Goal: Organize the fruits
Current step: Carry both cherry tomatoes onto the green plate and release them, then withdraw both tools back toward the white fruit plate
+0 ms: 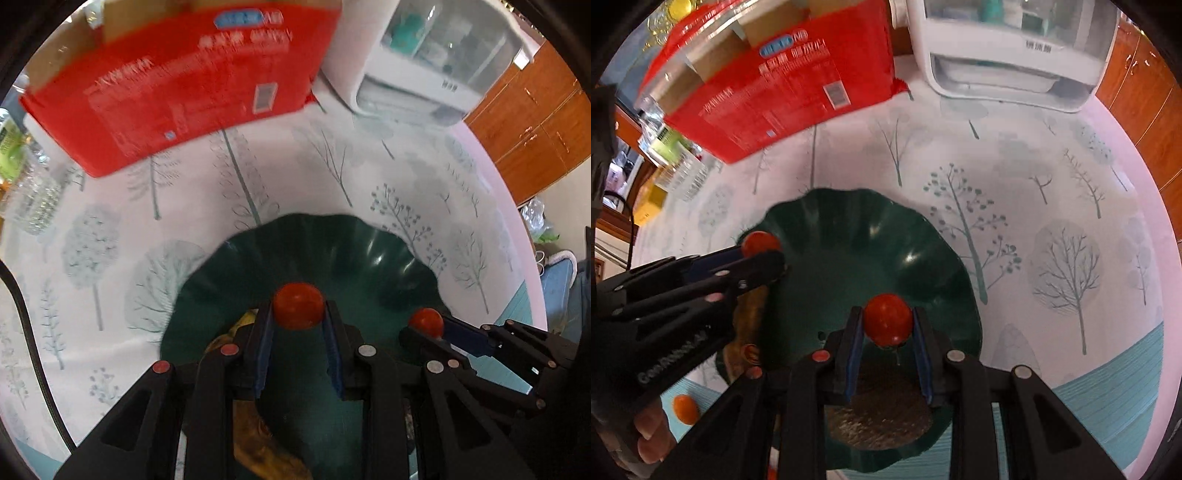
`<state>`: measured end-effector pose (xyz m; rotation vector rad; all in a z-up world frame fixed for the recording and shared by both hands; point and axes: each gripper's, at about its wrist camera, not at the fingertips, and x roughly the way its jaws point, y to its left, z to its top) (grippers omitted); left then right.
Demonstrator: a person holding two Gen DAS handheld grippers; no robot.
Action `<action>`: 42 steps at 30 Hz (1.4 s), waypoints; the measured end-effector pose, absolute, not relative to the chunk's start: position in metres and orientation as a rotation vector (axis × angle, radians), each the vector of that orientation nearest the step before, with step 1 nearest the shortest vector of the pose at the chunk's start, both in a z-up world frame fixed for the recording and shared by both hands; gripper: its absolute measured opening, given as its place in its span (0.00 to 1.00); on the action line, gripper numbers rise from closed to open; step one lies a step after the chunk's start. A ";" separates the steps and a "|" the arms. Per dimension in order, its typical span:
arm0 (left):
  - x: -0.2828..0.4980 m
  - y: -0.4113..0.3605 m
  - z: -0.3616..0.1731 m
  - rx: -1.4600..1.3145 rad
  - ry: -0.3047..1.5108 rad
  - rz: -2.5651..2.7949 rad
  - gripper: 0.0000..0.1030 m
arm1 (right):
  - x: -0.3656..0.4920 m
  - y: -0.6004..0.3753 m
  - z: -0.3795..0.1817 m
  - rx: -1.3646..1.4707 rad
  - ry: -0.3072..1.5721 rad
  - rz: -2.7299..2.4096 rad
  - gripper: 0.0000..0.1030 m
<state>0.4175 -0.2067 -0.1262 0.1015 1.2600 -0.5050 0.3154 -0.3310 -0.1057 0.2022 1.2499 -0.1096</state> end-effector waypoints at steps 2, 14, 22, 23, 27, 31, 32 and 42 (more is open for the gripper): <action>0.417 -0.210 -0.133 0.108 1.271 -0.507 0.24 | 0.317 -0.332 -0.109 0.197 1.254 -0.110 0.26; 0.413 -0.219 -0.149 0.171 1.271 -0.464 0.77 | 0.318 -0.330 -0.122 0.182 1.280 -0.109 0.30; 0.398 -0.205 -0.132 0.194 1.250 -0.437 0.79 | 0.306 -0.320 -0.110 0.173 1.262 -0.102 0.42; 0.397 -0.204 -0.129 0.197 1.246 -0.434 0.79 | 0.305 -0.319 -0.108 0.168 1.261 -0.102 0.42; 0.387 -0.189 -0.112 0.202 1.229 -0.422 0.79 | 0.297 -0.314 -0.096 0.153 1.254 -0.109 0.42; 0.375 -0.177 -0.096 0.197 1.215 -0.411 0.79 | 0.286 -0.310 -0.082 0.149 1.237 -0.102 0.42; 0.372 -0.174 -0.091 0.195 1.210 -0.408 0.79 | 0.283 -0.309 -0.078 0.148 1.232 -0.102 0.42; 0.323 -0.145 -0.031 0.231 1.132 -0.379 0.80 | 0.247 -0.300 -0.036 0.174 1.166 -0.083 0.41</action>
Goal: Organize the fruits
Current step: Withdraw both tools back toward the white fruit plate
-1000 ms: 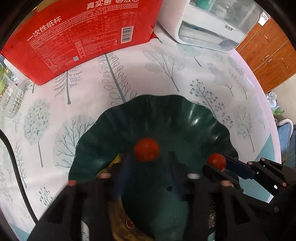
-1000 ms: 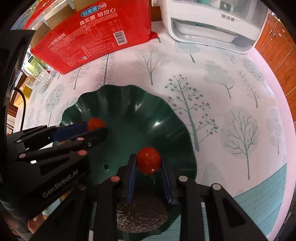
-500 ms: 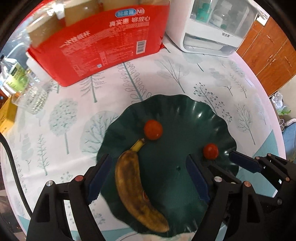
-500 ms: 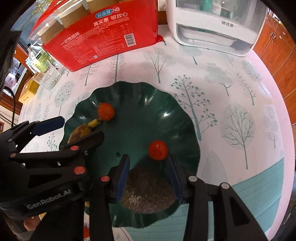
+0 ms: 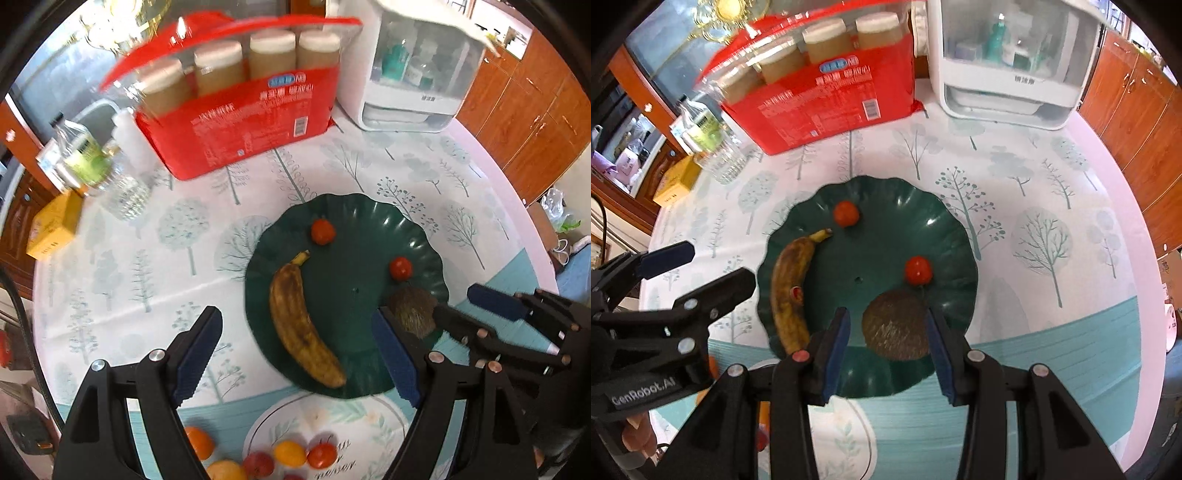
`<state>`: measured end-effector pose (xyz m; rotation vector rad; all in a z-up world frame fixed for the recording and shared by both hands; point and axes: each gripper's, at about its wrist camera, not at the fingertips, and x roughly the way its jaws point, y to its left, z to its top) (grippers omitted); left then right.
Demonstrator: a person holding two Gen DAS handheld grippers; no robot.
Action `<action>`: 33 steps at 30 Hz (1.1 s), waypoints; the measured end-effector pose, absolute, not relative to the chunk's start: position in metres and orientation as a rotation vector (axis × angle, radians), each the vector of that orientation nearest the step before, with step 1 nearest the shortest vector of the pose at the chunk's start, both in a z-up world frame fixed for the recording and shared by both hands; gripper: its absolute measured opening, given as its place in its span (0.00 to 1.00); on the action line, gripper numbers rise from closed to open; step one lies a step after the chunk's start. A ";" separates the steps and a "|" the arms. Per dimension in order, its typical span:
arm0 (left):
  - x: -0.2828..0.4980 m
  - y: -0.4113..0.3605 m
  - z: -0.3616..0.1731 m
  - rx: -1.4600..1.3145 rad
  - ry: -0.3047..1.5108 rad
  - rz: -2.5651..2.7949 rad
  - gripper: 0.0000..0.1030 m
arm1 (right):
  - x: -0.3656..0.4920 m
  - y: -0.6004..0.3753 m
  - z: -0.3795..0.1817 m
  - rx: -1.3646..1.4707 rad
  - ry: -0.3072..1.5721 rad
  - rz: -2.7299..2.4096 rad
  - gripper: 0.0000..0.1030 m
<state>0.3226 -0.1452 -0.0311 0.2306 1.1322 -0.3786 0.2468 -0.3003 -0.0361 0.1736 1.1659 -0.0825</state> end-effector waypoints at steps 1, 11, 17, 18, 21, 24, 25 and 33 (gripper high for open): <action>0.318 -0.143 -0.025 0.235 1.122 -0.377 0.80 | 0.243 -0.300 -0.031 0.181 1.163 -0.083 0.41; 0.268 -0.108 0.030 0.187 1.045 -0.347 0.82 | 0.205 -0.284 0.019 0.188 1.086 -0.039 0.41; 0.234 -0.077 0.047 0.161 1.018 -0.322 0.82 | 0.176 -0.264 0.039 0.168 1.049 0.020 0.41; 0.228 -0.071 0.048 0.156 1.015 -0.316 0.83 | 0.170 -0.259 0.041 0.164 1.043 0.033 0.41; 0.212 -0.052 0.049 0.136 1.013 -0.299 0.83 | 0.157 -0.246 0.043 0.145 1.034 0.069 0.41; 0.198 -0.032 0.048 0.110 1.013 -0.279 0.83 | 0.146 -0.234 0.043 0.130 1.031 0.096 0.41; 0.193 -0.025 0.047 0.101 1.011 -0.269 0.83 | 0.142 -0.229 0.042 0.125 1.033 0.107 0.41; 0.162 0.018 0.031 0.045 1.005 -0.193 0.83 | 0.120 -0.195 0.023 0.068 1.057 0.179 0.41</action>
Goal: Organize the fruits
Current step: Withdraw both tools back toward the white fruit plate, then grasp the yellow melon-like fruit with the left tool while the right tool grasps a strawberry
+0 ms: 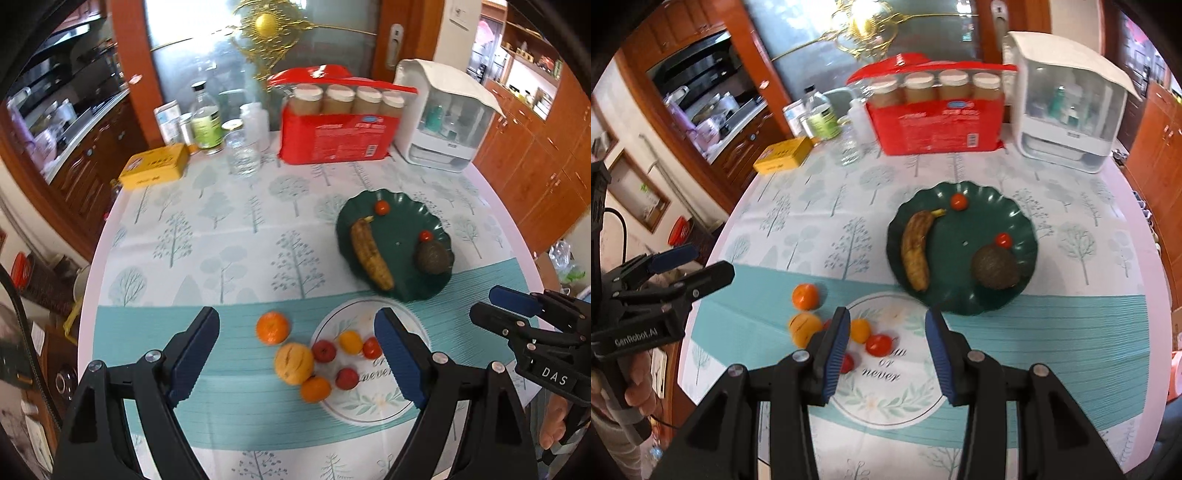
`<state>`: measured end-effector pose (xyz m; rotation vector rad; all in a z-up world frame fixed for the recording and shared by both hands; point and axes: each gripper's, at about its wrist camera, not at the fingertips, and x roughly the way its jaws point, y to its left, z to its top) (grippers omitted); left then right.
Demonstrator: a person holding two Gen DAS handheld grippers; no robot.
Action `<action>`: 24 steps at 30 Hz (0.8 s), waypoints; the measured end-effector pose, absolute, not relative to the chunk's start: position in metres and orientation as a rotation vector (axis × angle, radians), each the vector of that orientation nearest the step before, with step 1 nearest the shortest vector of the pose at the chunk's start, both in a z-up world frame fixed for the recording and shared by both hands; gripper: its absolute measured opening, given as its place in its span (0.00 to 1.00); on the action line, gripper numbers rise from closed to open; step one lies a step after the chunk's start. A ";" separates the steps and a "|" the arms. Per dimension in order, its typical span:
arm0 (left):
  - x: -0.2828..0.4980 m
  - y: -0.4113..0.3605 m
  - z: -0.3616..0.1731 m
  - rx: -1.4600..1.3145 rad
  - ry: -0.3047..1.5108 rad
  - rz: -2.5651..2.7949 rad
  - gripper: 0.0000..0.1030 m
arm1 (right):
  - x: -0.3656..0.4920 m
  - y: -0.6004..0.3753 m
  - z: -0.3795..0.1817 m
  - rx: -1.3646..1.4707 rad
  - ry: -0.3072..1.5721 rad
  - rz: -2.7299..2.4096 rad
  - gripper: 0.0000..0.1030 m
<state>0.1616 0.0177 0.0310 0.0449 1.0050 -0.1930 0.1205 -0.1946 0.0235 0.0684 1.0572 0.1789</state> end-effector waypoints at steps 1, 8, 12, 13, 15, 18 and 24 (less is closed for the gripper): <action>0.157 0.023 0.026 0.032 1.007 -0.180 0.83 | 0.119 -0.192 0.021 0.062 1.059 0.184 0.41; 0.141 0.044 -0.012 -0.059 1.050 -0.141 0.83 | 0.108 -0.171 -0.008 0.019 1.072 0.250 0.41; 0.138 0.048 -0.038 -0.079 1.088 -0.128 0.83 | 0.104 -0.159 -0.029 -0.020 1.081 0.290 0.41; 0.137 0.049 -0.046 -0.083 1.102 -0.130 0.83 | 0.103 -0.157 -0.036 -0.029 1.089 0.305 0.41; 0.139 0.049 -0.058 -0.085 1.127 -0.127 0.83 | 0.102 -0.153 -0.051 -0.035 1.110 0.339 0.41; 0.141 0.051 -0.074 -0.083 1.155 -0.110 0.83 | 0.102 -0.149 -0.072 -0.041 1.147 0.372 0.41; 0.153 0.052 -0.105 -0.092 1.228 -0.103 0.83 | 0.106 -0.140 -0.108 -0.068 1.215 0.384 0.41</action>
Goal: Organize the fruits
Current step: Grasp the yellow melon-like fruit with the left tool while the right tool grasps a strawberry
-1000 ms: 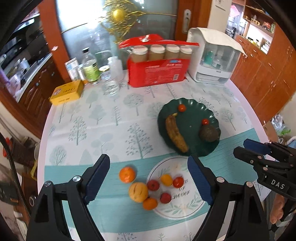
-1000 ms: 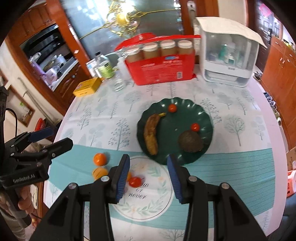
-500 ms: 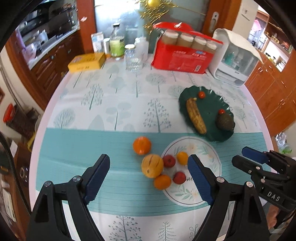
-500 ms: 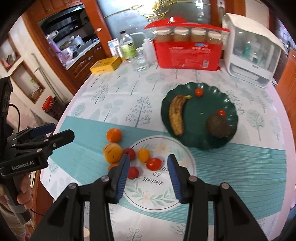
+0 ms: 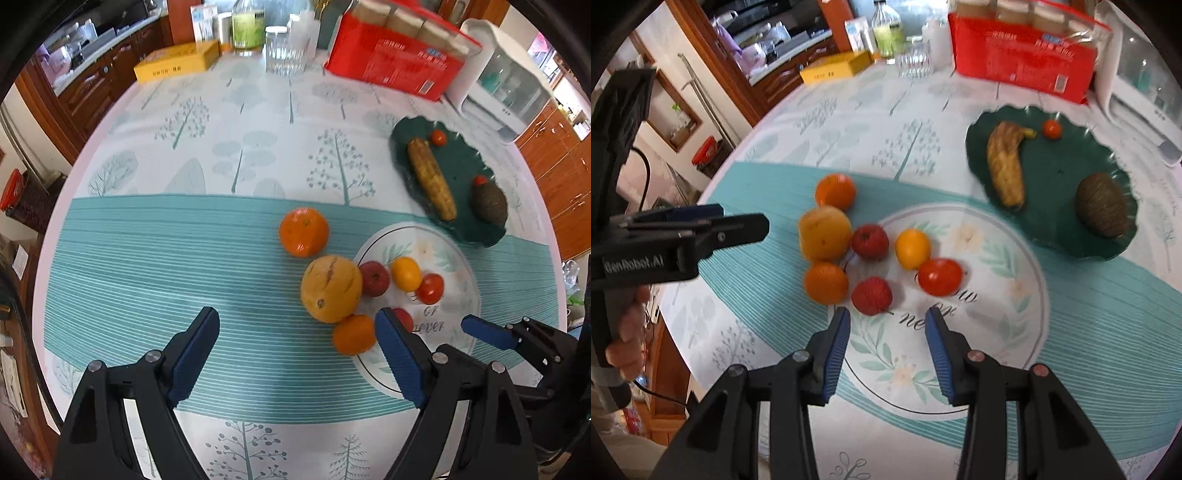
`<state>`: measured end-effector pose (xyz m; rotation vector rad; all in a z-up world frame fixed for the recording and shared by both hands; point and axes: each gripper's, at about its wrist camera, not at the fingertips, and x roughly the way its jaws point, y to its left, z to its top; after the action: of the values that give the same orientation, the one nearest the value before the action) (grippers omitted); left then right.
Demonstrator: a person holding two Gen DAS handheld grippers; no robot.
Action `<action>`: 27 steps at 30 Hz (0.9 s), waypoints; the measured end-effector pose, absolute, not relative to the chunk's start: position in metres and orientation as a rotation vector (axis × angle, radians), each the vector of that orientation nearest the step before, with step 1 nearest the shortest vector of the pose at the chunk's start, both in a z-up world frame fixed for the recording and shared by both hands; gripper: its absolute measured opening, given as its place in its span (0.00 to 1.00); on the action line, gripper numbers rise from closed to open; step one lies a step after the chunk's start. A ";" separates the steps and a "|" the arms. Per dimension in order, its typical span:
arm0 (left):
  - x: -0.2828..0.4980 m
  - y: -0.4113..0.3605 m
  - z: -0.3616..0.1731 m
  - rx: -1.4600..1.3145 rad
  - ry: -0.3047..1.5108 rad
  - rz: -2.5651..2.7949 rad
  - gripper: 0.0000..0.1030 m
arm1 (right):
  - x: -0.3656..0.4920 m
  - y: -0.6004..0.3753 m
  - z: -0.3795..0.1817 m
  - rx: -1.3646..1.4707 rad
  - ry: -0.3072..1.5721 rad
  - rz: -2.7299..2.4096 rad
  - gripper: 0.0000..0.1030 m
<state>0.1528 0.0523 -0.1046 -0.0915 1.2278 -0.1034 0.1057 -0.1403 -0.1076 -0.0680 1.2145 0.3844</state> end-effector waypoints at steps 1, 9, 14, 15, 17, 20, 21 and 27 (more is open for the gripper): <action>0.155 0.052 -0.108 -0.093 1.236 -0.103 0.83 | 0.107 -0.139 -0.114 -0.070 1.231 0.385 0.41; 0.176 0.045 -0.133 -0.115 1.287 -0.133 0.83 | 0.120 -0.126 -0.140 -0.085 1.285 0.421 0.41; 0.188 0.038 -0.146 -0.118 1.312 -0.155 0.82 | 0.124 -0.115 -0.147 -0.128 1.288 0.455 0.41; 0.191 0.036 -0.149 -0.115 1.318 -0.160 0.82 | 0.125 -0.114 -0.148 -0.132 1.289 0.456 0.41; 0.194 0.034 -0.153 -0.113 1.326 -0.164 0.82 | 0.127 -0.113 -0.150 -0.137 1.289 0.459 0.41; 0.198 0.030 -0.160 -0.120 1.342 -0.180 0.75 | 0.129 -0.111 -0.152 -0.152 1.274 0.459 0.41; 0.200 0.029 -0.163 -0.122 1.350 -0.186 0.72 | 0.130 -0.110 -0.152 -0.161 1.264 0.460 0.41; 0.207 0.027 -0.173 -0.159 1.371 -0.203 0.63 | 0.132 -0.106 -0.153 -0.172 1.239 0.477 0.34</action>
<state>0.2069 0.0273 -0.1734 -0.1588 1.3712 -0.2028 0.1317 -0.1060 -0.1525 -0.1724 1.2391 0.4773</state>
